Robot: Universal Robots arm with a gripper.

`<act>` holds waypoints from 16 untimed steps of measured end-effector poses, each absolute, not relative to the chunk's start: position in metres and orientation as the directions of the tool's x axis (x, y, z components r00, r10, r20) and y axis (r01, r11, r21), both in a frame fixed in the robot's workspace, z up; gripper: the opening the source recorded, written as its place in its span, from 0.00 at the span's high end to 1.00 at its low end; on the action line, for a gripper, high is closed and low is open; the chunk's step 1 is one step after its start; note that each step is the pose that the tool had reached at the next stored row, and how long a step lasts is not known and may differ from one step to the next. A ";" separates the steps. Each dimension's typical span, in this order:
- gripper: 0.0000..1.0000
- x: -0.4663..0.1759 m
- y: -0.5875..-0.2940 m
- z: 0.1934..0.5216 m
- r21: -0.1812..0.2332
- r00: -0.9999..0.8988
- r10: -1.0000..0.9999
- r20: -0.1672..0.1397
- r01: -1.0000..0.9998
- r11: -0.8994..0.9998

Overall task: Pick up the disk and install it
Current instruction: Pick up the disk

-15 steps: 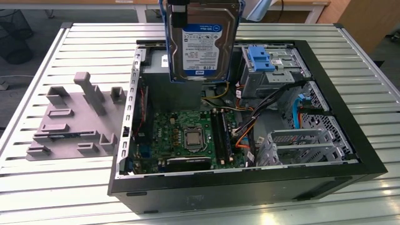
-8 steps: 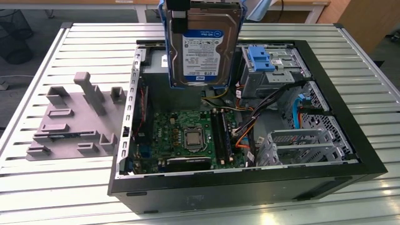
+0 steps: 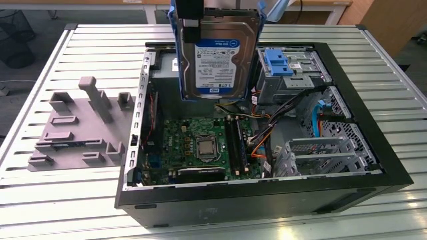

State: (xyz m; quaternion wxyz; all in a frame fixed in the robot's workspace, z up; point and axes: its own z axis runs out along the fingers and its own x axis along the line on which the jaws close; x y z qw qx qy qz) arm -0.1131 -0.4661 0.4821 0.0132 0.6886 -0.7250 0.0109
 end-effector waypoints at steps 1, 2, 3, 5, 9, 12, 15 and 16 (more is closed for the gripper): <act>0.64 -0.113 -0.467 0.482 0.002 -0.051 -0.998 0.032 -0.999 0.051; 0.64 -0.113 -0.469 0.482 0.003 -0.051 -0.998 0.029 -0.999 0.052; 0.64 -0.113 -0.471 0.482 0.003 -0.051 -0.998 0.025 -0.999 0.052; 0.64 -0.113 -0.474 0.482 0.003 -0.051 -0.999 0.016 -0.999 0.051; 0.64 -0.113 -0.474 0.482 0.003 -0.052 -0.999 0.016 -0.999 0.052; 0.64 -0.113 -0.481 0.482 0.003 -0.051 -0.999 0.016 -0.999 0.051; 0.64 -0.113 -0.492 0.482 0.003 -0.051 -0.999 0.015 -0.999 0.051; 0.64 -0.113 -0.495 0.481 0.003 -0.051 -0.999 0.015 -0.999 0.052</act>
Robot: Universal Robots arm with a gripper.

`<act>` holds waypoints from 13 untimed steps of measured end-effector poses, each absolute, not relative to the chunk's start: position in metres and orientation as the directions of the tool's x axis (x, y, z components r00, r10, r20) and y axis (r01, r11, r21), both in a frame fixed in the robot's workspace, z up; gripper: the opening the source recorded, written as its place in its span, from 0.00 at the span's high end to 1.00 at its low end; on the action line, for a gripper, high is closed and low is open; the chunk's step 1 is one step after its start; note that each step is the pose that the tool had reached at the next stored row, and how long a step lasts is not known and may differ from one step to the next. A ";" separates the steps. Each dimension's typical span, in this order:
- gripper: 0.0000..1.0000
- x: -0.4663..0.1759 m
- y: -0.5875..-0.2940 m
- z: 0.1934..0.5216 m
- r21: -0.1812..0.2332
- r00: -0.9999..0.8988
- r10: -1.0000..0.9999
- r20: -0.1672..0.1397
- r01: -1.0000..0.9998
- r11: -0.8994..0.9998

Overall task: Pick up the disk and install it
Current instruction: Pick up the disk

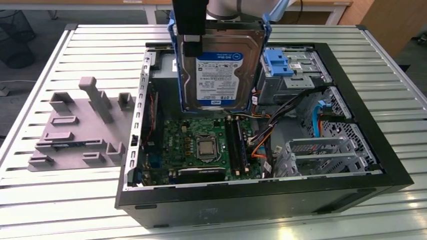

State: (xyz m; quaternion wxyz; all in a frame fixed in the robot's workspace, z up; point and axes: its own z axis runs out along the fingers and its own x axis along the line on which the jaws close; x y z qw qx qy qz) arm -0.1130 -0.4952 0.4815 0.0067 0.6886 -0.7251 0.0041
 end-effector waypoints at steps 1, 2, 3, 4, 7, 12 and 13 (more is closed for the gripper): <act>0.64 -0.113 -0.498 0.481 0.003 -0.051 -0.999 0.015 -0.999 0.052; 0.64 -0.111 -0.499 0.481 0.003 -0.051 -0.999 0.015 -0.999 0.052; 0.64 -0.109 -0.500 0.481 0.003 -0.051 -0.999 0.015 -0.999 0.051; 0.64 -0.106 -0.501 0.481 0.003 -0.052 -0.999 0.015 -0.999 0.052; 0.64 -0.097 -0.502 0.481 0.003 -0.051 -0.999 0.015 -0.999 0.051; 0.64 -0.092 -0.502 0.481 0.003 -0.052 -0.999 0.015 -0.999 0.052; 0.64 -0.090 -0.502 0.481 0.003 -0.051 -0.999 0.015 -0.999 0.052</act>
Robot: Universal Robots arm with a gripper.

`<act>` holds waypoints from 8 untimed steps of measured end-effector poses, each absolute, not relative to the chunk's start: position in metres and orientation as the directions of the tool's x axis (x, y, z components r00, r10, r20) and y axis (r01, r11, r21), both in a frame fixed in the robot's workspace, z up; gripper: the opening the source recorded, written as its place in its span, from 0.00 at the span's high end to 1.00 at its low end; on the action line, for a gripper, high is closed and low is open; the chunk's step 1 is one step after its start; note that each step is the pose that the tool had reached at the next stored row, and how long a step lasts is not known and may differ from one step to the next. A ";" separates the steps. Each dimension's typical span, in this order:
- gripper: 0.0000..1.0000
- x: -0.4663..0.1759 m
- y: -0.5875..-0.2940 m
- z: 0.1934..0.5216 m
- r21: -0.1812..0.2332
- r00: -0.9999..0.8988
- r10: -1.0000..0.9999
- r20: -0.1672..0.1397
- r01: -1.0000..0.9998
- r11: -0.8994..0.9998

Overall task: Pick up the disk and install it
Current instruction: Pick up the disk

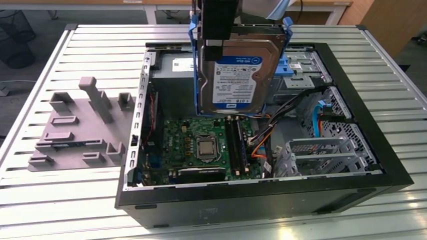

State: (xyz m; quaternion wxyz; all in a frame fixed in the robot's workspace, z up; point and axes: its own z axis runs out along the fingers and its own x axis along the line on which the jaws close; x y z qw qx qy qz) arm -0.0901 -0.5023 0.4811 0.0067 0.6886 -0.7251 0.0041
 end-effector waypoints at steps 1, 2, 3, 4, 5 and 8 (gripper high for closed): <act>0.64 -0.088 -0.502 0.481 0.003 -0.051 -0.999 0.015 -0.999 0.051; 0.64 -0.088 -0.502 0.481 0.003 -0.051 -0.999 0.015 -0.999 0.052; 0.64 -0.088 -0.502 0.481 0.003 -0.051 -0.999 0.015 -0.999 0.051; 0.64 -0.088 -0.502 0.481 0.003 -0.051 -0.999 0.015 -0.999 0.051; 0.64 -0.088 -0.502 0.481 0.003 -0.051 -0.999 0.015 -0.999 0.052; 0.64 -0.088 -0.502 0.481 0.003 -0.051 -0.999 0.015 -0.999 0.051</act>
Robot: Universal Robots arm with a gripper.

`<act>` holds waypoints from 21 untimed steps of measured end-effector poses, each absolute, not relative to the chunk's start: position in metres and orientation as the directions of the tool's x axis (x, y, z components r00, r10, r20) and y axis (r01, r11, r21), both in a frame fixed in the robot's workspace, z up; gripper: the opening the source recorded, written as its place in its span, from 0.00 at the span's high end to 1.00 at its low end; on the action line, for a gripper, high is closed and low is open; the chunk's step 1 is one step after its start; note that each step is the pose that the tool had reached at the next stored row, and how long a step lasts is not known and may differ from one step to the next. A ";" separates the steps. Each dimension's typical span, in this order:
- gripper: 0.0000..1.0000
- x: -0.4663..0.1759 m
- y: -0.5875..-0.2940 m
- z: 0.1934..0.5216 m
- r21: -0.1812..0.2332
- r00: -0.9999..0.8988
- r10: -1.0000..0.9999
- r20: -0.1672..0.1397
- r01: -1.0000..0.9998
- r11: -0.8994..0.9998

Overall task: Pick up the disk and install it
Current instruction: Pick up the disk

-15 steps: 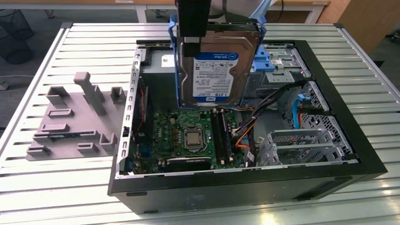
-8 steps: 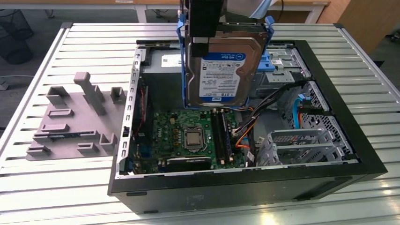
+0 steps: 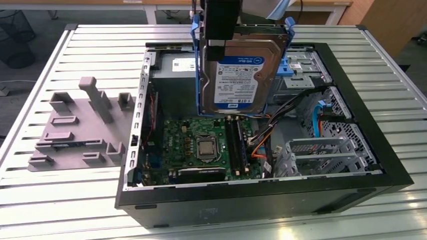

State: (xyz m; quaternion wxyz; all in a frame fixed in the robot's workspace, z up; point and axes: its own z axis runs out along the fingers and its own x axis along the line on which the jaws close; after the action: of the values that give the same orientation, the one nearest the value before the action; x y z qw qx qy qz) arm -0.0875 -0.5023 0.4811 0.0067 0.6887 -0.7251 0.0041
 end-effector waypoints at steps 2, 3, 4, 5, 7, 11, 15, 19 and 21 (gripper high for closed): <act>0.64 -0.087 -0.502 0.481 0.003 -0.051 -0.999 0.015 -0.999 0.052; 0.64 -0.087 -0.502 0.481 0.003 -0.051 -0.999 0.015 -0.999 0.051; 0.64 -0.087 -0.502 0.481 0.003 -0.051 -0.999 0.015 -0.999 0.052; 0.64 -0.087 -0.500 0.481 0.003 -0.051 -0.999 0.015 -0.999 0.051; 0.64 -0.087 -0.496 0.481 0.003 -0.051 -0.999 0.015 -0.999 0.052; 0.64 -0.087 -0.484 0.481 0.003 -0.051 -0.999 0.015 -0.999 0.051; 0.64 -0.087 -0.472 0.480 0.003 -0.051 -0.999 0.015 -0.999 0.051; 0.64 -0.087 -0.464 0.480 0.003 -0.051 -0.999 0.015 -0.999 0.052; 0.64 -0.087 -0.463 0.480 0.003 -0.051 -0.999 0.015 -0.999 0.051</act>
State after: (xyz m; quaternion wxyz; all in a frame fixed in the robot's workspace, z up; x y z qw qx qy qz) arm -0.0866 -0.4627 0.4799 0.0067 0.6887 -0.7250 0.0041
